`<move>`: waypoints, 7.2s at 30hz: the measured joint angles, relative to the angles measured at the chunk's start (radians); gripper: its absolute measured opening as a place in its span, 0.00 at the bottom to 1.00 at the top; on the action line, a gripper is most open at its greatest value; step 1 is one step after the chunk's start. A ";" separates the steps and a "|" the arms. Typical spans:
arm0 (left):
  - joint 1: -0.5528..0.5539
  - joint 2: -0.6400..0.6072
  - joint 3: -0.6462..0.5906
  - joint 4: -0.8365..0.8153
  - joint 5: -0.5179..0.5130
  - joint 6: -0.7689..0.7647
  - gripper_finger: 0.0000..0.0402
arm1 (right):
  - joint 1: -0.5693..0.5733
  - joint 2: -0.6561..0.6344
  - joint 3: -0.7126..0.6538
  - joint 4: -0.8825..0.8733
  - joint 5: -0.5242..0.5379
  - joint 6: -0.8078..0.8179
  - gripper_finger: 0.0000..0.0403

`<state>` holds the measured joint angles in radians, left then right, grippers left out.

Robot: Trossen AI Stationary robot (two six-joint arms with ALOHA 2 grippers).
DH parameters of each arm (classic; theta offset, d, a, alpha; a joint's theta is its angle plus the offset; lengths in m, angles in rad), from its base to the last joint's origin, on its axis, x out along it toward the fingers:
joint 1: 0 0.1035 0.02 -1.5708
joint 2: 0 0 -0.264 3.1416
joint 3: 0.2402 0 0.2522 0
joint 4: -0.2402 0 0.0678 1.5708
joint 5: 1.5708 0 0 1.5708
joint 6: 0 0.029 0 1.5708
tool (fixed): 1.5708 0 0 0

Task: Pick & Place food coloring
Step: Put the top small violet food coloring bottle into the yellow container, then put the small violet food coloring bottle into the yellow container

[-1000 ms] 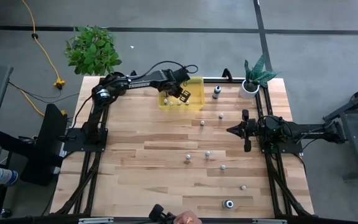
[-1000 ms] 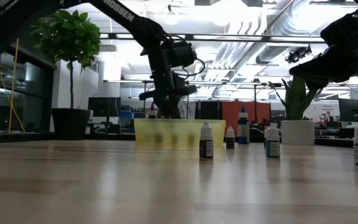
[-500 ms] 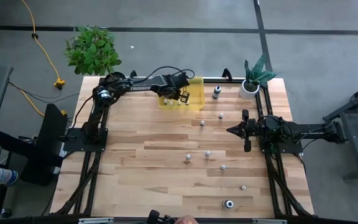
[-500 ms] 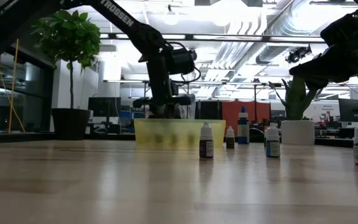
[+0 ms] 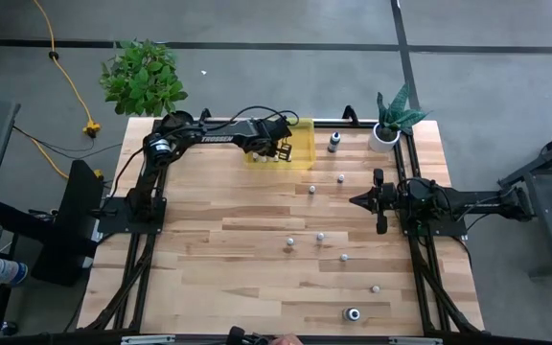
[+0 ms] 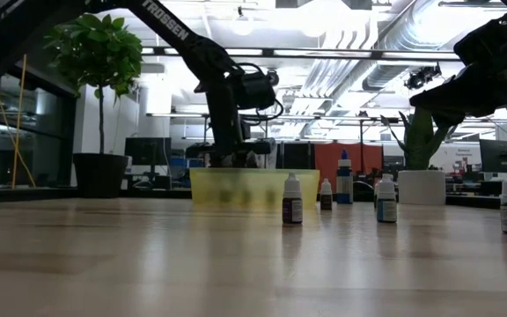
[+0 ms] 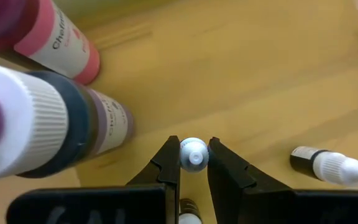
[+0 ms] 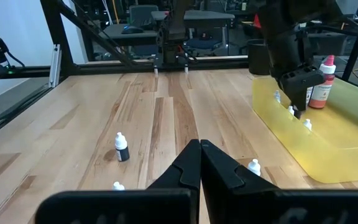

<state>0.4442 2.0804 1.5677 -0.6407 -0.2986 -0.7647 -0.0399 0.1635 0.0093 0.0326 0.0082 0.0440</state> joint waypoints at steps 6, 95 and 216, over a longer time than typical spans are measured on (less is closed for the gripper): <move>0.000 0.000 0.000 0.000 0.001 0.000 0.10 | 0.000 0.000 0.000 0.000 0.000 0.000 0.00; -0.513 -0.251 -0.337 0.373 0.535 1.157 0.46 | 0.000 0.000 0.000 -0.005 -0.001 0.000 0.00; -0.030 -0.258 -0.266 0.429 0.124 0.366 0.12 | 0.000 0.000 0.000 0.000 0.000 0.000 0.00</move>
<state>0.4139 1.8221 1.3014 -0.2120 -0.1744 -0.3985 -0.0399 0.1635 0.0090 0.0322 0.0086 0.0441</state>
